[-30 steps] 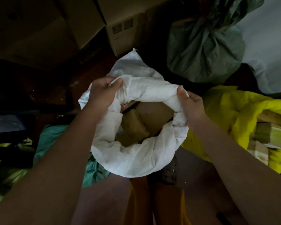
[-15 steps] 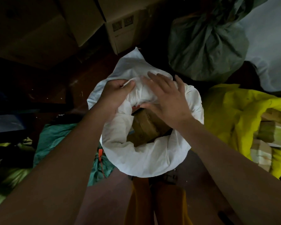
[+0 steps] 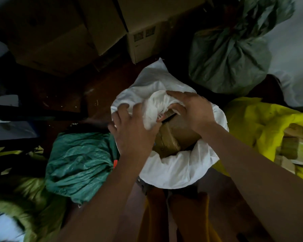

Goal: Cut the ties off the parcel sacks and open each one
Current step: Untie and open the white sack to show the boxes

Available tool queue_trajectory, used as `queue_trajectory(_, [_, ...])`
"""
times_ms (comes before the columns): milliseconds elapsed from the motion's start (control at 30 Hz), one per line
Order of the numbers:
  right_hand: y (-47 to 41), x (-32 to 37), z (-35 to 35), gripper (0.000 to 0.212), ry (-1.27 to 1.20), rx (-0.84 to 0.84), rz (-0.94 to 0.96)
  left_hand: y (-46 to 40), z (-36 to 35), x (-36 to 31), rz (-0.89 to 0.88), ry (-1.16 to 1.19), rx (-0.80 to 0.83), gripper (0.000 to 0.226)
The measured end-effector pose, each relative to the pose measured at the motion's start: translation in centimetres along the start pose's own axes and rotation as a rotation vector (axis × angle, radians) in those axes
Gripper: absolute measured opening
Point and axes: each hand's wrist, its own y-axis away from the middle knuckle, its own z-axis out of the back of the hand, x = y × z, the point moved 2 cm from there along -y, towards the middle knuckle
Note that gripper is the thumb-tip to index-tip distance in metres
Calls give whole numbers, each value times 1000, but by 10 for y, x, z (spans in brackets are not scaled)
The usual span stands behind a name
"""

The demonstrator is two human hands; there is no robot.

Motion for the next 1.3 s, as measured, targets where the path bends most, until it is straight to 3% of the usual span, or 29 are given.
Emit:
queue_trajectory(67, [4,-4,-2,42,-23,-24,-58,9,-9,3,48,42,89,77])
queue_trajectory(133, [8,-6,-2,39,-69,-54,-117,2,-16,6,51,315,130,71])
queue_trajectory(267, [7,-18,17,27,-406,-56,-165,-32,-11,28,46,733,210,46])
queue_trajectory(400, [9,-22,20,11,-667,-32,-314,-52,-5,50,153,938,312,34])
queue_trajectory(500, [14,-24,12,22,-783,-90,-463,-57,-6,31,95,828,229,46])
queue_trajectory(567, [16,-29,13,23,-828,-121,-555,-51,-7,16,43,552,39,58])
queue_trajectory(633, [17,-35,15,22,-836,-143,-587,-30,-5,2,-15,219,-252,51])
queue_trajectory(700, [17,-37,16,21,-850,-152,-603,-2,-13,-14,-44,-4,-374,42])
queue_trajectory(767, [15,-37,16,18,-876,-157,-618,19,-28,-22,76,-112,-186,62])
queue_trajectory(833, [16,-38,14,17,-901,-159,-624,29,-42,-20,241,-35,22,86])
queue_trajectory(867, [17,-38,14,17,-907,-162,-623,30,-47,-17,259,52,39,92])
queue_trajectory(1033, [15,-42,18,18,-974,-169,-650,14,-37,-2,120,333,-21,96])
queue_trajectory(1167, [15,-30,17,16,-1057,-156,-742,-14,-5,14,-3,225,-38,97])
queue_trajectory(1300, [19,-14,16,20,-1111,-125,-841,-42,36,30,-154,171,55,93])
